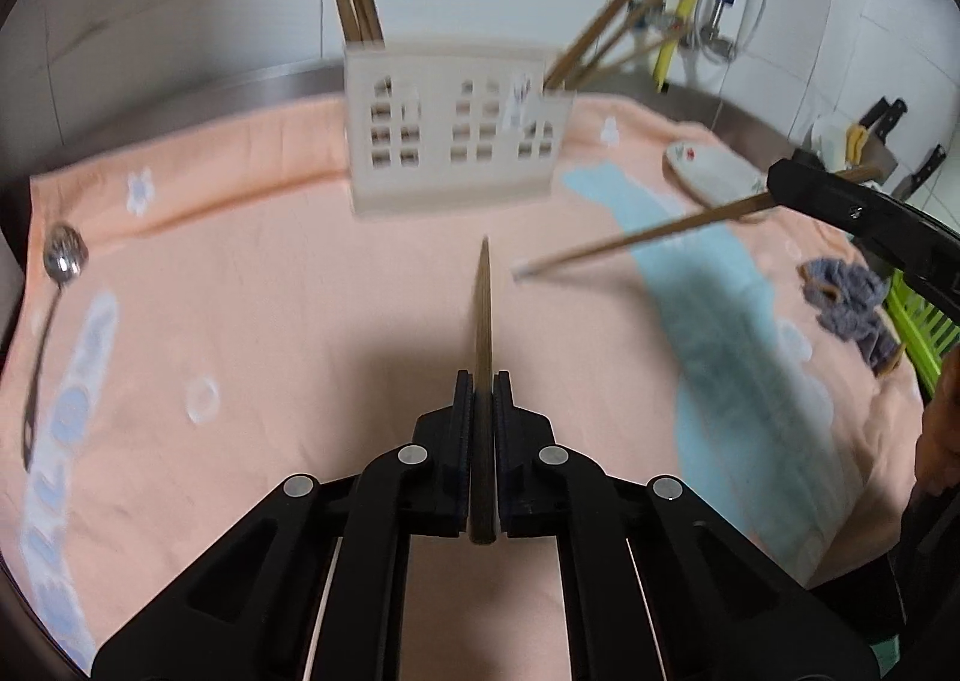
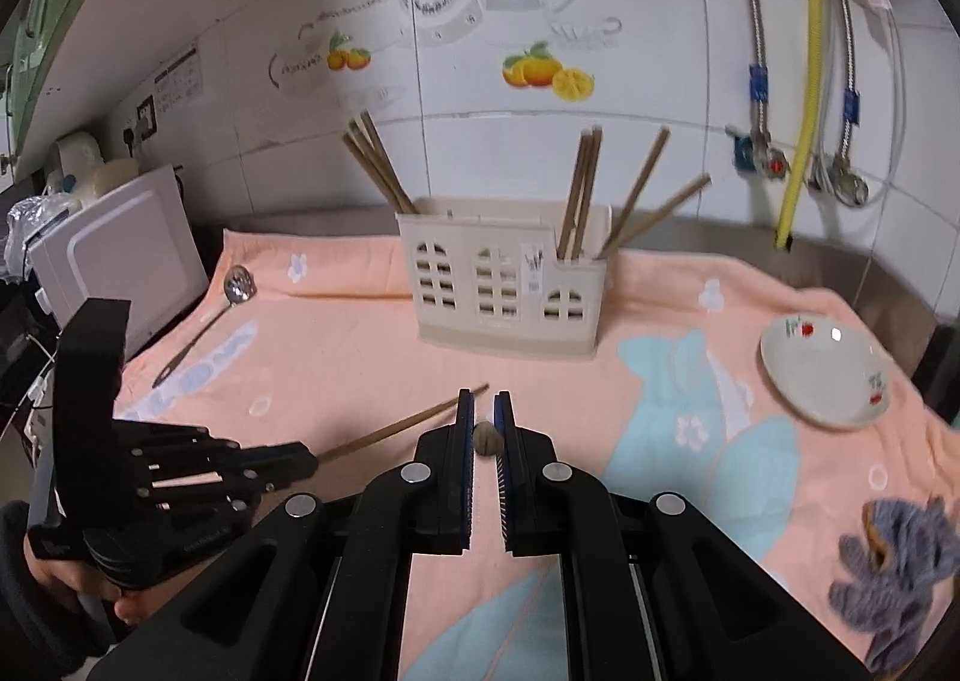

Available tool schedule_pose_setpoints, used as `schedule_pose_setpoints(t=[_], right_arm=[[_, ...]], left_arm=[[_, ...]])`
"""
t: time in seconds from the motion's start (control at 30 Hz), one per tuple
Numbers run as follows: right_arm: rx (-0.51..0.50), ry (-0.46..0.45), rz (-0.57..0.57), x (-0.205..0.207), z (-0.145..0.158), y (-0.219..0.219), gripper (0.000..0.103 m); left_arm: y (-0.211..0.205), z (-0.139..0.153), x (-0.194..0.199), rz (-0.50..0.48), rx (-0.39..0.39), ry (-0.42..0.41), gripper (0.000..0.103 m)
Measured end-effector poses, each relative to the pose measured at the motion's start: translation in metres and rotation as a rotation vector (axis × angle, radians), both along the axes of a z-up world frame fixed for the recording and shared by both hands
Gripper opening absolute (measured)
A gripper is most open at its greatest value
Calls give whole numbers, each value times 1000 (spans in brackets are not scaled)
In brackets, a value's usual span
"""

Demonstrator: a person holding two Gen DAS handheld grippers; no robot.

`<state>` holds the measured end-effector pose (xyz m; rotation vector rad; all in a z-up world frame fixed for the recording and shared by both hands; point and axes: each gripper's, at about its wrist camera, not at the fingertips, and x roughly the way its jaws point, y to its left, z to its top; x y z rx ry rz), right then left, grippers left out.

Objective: Organize utensils
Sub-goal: 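Lift both held chopsticks up to the white holder with both tools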

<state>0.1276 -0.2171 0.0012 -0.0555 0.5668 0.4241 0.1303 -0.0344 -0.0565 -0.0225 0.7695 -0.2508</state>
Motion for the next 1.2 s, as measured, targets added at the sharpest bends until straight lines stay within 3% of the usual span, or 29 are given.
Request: schedule_pose_setpoints(t=[0.37, 0.77, 1.2], right_arm=[[-47, -25, 83, 30, 51, 11, 7], [-60, -73, 116, 57, 112, 14, 7], [-78, -128, 44, 101, 171, 0, 7]], left_arm=[[13, 50, 25, -24, -5, -104, 5], [13, 101, 66, -53, 28, -145, 5], [4, 206, 90, -63, 44, -336, 5]])
